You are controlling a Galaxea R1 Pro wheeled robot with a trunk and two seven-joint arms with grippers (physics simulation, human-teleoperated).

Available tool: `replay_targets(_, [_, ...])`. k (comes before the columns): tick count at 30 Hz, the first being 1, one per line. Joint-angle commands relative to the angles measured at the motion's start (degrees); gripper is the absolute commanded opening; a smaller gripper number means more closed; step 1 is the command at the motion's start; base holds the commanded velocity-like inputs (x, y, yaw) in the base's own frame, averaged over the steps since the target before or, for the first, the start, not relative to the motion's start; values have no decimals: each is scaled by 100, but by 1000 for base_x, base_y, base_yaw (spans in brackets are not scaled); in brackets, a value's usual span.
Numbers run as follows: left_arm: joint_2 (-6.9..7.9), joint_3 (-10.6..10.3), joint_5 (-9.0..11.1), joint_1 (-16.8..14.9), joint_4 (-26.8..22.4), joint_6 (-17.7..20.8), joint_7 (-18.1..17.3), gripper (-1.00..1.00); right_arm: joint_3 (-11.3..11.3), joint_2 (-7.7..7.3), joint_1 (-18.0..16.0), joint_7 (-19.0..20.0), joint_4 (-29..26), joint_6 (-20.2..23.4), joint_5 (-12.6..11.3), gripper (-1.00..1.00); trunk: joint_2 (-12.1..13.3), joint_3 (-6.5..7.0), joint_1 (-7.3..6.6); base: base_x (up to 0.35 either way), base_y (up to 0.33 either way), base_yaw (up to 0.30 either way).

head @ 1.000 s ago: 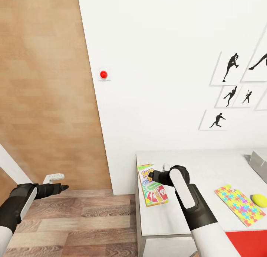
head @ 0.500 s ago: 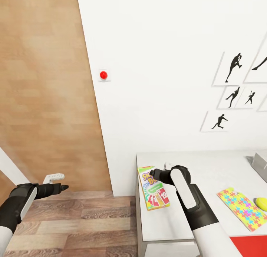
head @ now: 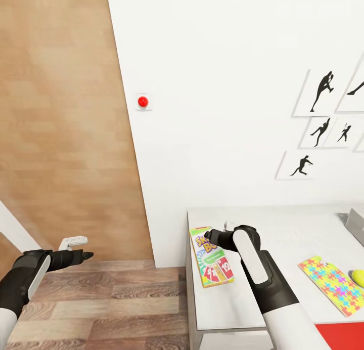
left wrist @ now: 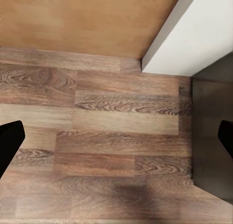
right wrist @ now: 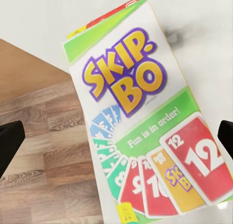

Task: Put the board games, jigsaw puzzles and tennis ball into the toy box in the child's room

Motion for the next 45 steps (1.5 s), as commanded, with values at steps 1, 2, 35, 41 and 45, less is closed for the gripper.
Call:
replay_targets(1, [0,8,53,-5,-5,48,7,100,3,0,-6,-60,-6,10,-54,100,-13,-20,4,23,8,0])
replay_targets(2, [0,8,53,-5,-5,48,6,100,3,0,-6,-60,-6,10,-54,100,-13,-27,4,19,6,0])
replay_targets(35, [0,8,53,-5,-5,40,-13,100,-13,-8,-6,-69,-32,10,-47,100,-13,-218,4,1,0,0])
replay_targets(41, [0,8,53,-5,-5,40,-13,100,-14,-9,-6,-69,-33,10,-47,100,-13,-273,4,0,0,0])
replay_targets(45, [0,8,53,-5,-5,40,-14,100,-15,-9,-6,-69,-27,10,-47,100,-13,-310,4,0,0,0])
